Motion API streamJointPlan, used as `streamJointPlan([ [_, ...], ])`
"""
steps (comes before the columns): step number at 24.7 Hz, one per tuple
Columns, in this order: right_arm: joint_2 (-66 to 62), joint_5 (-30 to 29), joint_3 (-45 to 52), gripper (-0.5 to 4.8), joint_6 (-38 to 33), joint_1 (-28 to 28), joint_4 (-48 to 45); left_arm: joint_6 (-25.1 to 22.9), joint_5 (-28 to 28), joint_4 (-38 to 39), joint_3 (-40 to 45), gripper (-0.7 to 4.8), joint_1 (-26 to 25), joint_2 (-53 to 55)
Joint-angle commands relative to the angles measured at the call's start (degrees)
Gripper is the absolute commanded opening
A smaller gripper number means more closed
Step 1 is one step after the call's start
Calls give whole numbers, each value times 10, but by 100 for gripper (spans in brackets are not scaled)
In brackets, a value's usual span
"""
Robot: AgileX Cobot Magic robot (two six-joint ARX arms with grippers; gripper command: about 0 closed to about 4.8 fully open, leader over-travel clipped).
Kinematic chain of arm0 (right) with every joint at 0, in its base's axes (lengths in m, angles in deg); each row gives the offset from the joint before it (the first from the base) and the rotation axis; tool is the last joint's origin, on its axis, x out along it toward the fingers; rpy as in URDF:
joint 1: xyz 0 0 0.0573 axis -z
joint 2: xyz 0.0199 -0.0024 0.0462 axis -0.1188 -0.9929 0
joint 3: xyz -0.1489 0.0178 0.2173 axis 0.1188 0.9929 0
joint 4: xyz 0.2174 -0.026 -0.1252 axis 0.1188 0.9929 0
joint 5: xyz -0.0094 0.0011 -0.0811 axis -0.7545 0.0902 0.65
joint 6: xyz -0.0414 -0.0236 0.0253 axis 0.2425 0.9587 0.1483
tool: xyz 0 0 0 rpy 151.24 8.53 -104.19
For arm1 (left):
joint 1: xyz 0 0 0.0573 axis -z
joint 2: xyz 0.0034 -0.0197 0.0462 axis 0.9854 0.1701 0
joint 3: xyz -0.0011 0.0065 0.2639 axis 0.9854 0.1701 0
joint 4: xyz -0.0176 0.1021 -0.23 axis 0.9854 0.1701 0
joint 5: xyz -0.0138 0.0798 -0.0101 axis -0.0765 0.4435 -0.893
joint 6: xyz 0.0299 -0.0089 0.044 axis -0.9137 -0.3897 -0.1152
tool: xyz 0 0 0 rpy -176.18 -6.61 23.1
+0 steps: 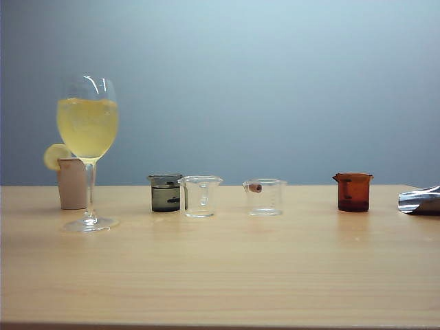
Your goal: Pick up the fourth measuring cup from the left, pour the grenadine inside into the goblet, and finally put the measuring cup back in its original place.
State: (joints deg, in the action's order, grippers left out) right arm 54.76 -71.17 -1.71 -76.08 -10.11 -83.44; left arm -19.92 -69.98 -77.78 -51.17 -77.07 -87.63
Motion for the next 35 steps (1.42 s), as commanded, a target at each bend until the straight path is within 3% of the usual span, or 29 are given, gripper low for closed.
streamJointPlan([
  [1,-31,3,-35,-2,-1,0,9,1,-5,46,-56,-6,0,22],
  [7,-137,-7,-93,-2,-1,0,-29,2,-70,78,-137,-6,2,93],
  [9,-217,-18,-123,-2,-1,0,-79,2,-94,99,-188,-6,15,154],
  [13,-302,-23,-151,-1,-1,-1,-123,2,-89,102,-234,-6,40,212],
  [19,-430,-85,-159,-2,-2,-2,-226,27,-64,146,-304,-6,91,302],
  [24,-542,-93,-158,-2,-1,-18,-301,28,-32,140,-318,-6,136,334],
  [35,-763,-88,-142,-2,-4,-44,-515,56,-24,127,-318,-6,139,335],
])
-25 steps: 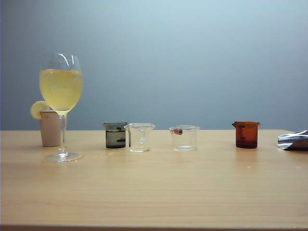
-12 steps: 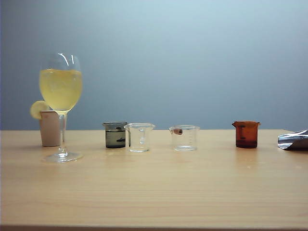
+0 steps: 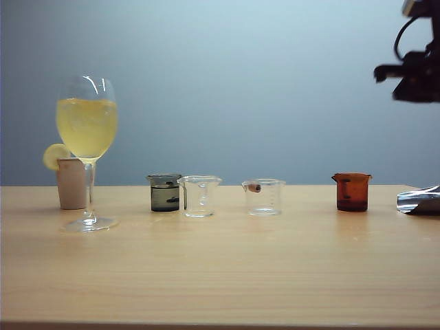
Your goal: Pick up the fourth measuring cup from the left, pour the grenadine inside into the goblet, and finally put the measuring cup back in its original place.
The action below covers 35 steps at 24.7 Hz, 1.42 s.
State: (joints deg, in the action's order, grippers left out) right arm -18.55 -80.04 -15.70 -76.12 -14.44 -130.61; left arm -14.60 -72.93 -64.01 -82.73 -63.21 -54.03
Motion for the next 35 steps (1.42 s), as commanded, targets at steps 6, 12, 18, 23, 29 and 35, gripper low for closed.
streamJointPlan([
  [6,-111,1,-2,-2,-5,0,-95,2,6,-11,-3,-6,0,1],
  [12,-202,2,-7,46,-50,0,-137,3,6,-11,-3,-6,0,1],
  [18,-268,-2,-47,479,-49,0,-137,5,5,-11,-3,-6,0,2],
  [23,-331,-2,-99,479,-49,0,-137,4,6,-11,-3,-6,0,2],
  [29,-370,-2,-134,479,-49,0,-137,4,6,-11,-3,-6,0,2],
  [35,-407,-2,-174,479,-50,0,-137,4,6,-11,-3,-6,0,5],
])
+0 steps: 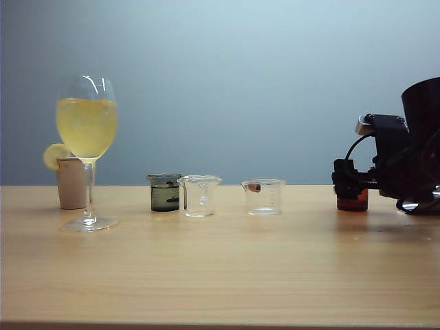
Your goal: Pick up the fourth measuring cup from the left, pour the grenadine inside into the goblet, and finally put the measuring cup back in its original place.
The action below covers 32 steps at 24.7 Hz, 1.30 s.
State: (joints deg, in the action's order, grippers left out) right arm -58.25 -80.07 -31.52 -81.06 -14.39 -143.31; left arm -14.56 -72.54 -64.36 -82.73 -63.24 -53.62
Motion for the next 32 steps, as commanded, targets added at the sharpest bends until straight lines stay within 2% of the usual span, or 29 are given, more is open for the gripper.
streamJointPlan([
  [1,-15,-2,-22,479,0,0,-10,4,2,-8,-3,-6,0,0],
  [10,-64,-1,-92,479,0,0,-8,4,2,-8,-3,-6,0,0],
  [20,-73,-1,-104,479,0,0,14,4,2,-14,-3,-6,0,1],
  [21,-73,-1,-104,435,0,0,14,4,2,-14,-3,-6,0,1],
  [22,-73,-1,-104,310,0,0,14,4,2,-14,-3,-6,0,1],
  [25,-73,-2,-104,153,0,0,14,4,2,-14,-3,-6,0,1],
  [26,-73,-4,-104,70,0,0,14,4,2,-14,-3,-6,0,1],
  [29,-72,-4,-104,-5,0,0,6,4,2,-14,-3,-6,0,1],
  [32,-66,-4,-104,-5,0,-1,-5,4,2,-12,-3,-6,0,1],
])
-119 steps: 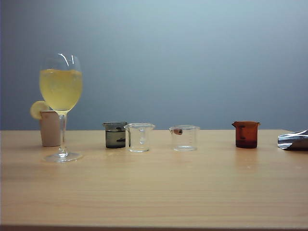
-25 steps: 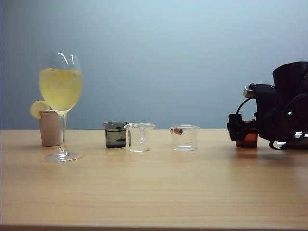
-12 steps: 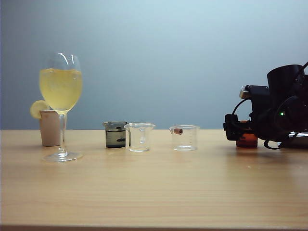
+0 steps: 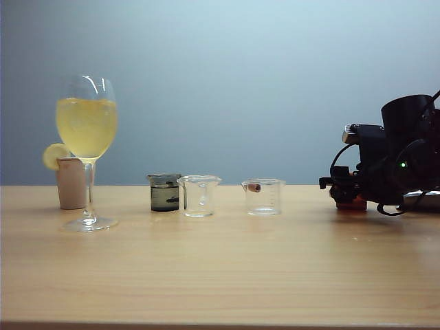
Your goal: Pick up the fourth measuring cup from the left, pour the grenadine inside into the goblet, and finally put the measuring cup back in its original place.
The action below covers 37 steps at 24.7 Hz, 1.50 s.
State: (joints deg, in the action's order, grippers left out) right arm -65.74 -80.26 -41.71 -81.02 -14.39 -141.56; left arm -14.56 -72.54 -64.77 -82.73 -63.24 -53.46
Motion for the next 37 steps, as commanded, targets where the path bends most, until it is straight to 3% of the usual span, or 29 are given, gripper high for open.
streamJointPlan([
  [1,12,-2,-2,-5,-1,-1,-23,4,2,-7,-3,-6,0,-1],
  [9,82,-1,-2,-5,-1,-18,-10,-2,2,-5,-3,-6,0,-1],
  [15,168,-2,-15,-5,0,-44,35,-33,-1,44,-3,-6,0,-1],
  [22,200,-49,-124,-5,3,-86,164,-30,-14,57,-3,-6,0,-1],
  [27,199,-50,-242,-5,10,-144,297,-26,-14,57,-3,-6,0,-1],
  [37,161,-61,-325,-5,38,-230,350,-26,-14,68,-3,-6,0,-1],
])
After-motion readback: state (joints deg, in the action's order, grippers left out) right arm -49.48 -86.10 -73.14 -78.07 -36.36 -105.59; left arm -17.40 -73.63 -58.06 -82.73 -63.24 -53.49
